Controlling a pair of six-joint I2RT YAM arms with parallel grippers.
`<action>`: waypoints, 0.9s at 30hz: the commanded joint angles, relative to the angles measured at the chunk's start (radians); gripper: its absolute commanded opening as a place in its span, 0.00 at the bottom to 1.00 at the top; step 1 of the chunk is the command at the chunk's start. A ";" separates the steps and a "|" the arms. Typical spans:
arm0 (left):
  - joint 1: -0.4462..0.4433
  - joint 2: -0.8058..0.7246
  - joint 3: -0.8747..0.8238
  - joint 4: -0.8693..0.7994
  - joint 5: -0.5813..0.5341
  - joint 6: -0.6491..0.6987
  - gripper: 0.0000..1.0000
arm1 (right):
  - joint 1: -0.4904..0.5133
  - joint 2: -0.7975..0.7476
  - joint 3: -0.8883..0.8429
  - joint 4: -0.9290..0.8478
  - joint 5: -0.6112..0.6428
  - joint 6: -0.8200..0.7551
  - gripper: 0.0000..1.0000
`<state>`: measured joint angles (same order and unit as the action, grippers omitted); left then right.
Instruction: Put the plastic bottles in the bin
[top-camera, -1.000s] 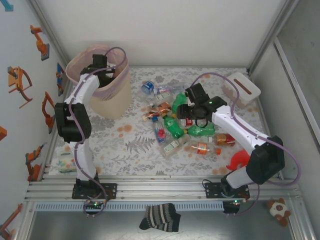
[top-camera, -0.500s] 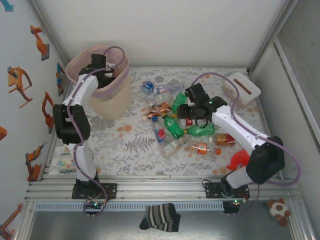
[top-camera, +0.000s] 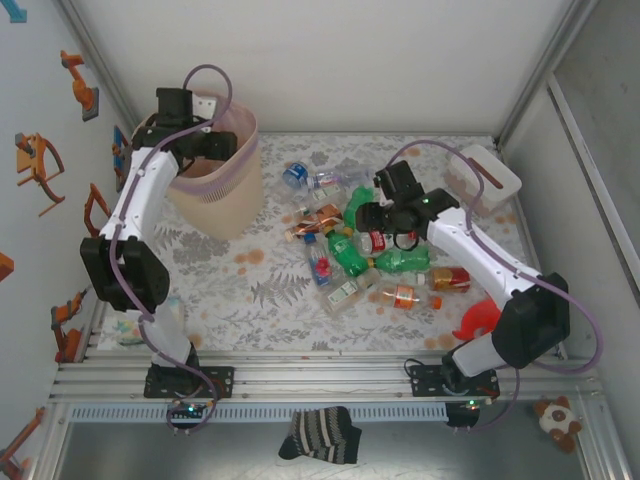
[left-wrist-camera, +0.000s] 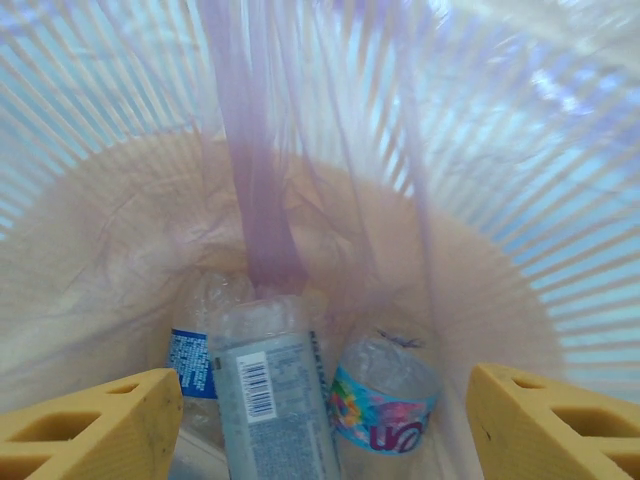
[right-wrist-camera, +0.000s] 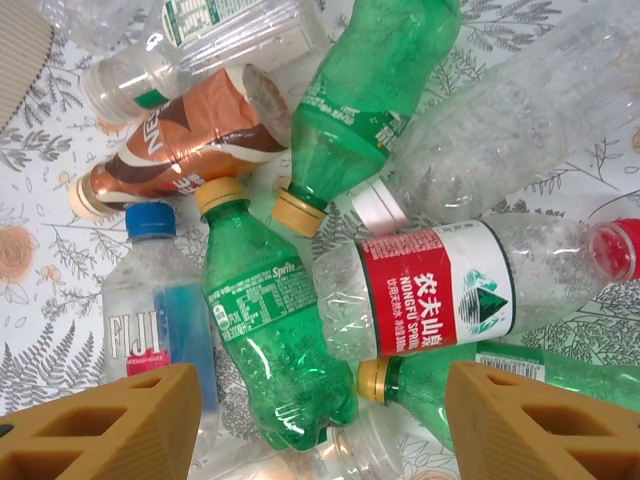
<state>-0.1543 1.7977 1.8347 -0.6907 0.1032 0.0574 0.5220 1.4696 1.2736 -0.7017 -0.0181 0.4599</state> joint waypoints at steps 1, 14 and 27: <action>0.006 -0.064 0.029 -0.034 0.056 -0.025 0.74 | -0.029 0.014 0.036 -0.013 -0.009 0.000 0.65; 0.006 -0.274 -0.070 0.021 0.220 -0.061 0.74 | -0.201 0.159 0.120 0.017 0.036 0.144 0.70; -0.036 -0.466 -0.310 0.214 0.395 -0.143 0.75 | -0.314 0.434 0.274 0.027 0.074 0.548 0.67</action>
<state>-0.1780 1.3602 1.5452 -0.5274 0.4500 -0.0601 0.2153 1.8679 1.5009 -0.6724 0.0284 0.8715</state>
